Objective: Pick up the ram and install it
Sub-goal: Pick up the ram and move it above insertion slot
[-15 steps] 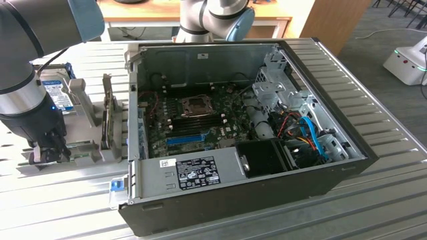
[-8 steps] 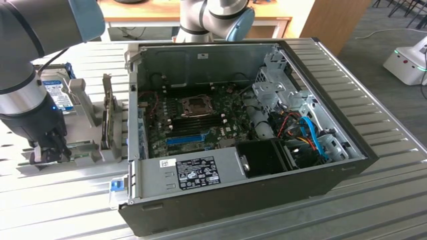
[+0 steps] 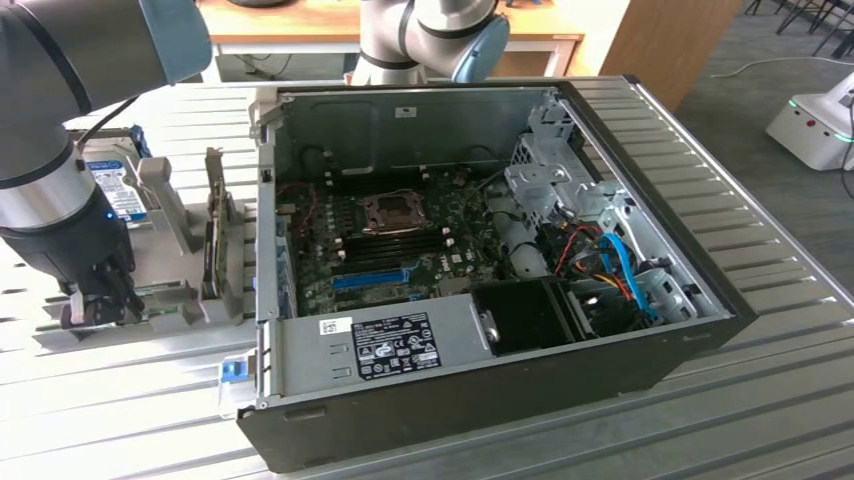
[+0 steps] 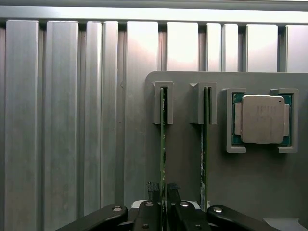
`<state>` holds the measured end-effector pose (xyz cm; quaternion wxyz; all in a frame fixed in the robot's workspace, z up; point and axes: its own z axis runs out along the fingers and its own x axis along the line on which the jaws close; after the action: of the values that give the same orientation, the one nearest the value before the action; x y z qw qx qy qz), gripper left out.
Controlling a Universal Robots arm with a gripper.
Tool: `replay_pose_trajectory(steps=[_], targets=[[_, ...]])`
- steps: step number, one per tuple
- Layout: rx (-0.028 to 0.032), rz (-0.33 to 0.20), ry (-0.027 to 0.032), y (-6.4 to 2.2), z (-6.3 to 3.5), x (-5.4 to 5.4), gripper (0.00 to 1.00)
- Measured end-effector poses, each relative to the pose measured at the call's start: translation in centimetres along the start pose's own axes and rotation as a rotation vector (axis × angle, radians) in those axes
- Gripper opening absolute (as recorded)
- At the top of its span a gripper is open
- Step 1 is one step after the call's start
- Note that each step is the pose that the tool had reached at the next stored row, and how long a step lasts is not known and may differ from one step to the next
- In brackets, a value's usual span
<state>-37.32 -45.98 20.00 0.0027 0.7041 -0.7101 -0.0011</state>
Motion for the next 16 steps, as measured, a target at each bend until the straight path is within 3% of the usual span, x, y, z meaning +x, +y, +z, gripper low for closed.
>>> replay_pose_trajectory(steps=[16], targets=[[0.0000,0.000,-0.0008,-0.01,0.00,0.15,0.20]])
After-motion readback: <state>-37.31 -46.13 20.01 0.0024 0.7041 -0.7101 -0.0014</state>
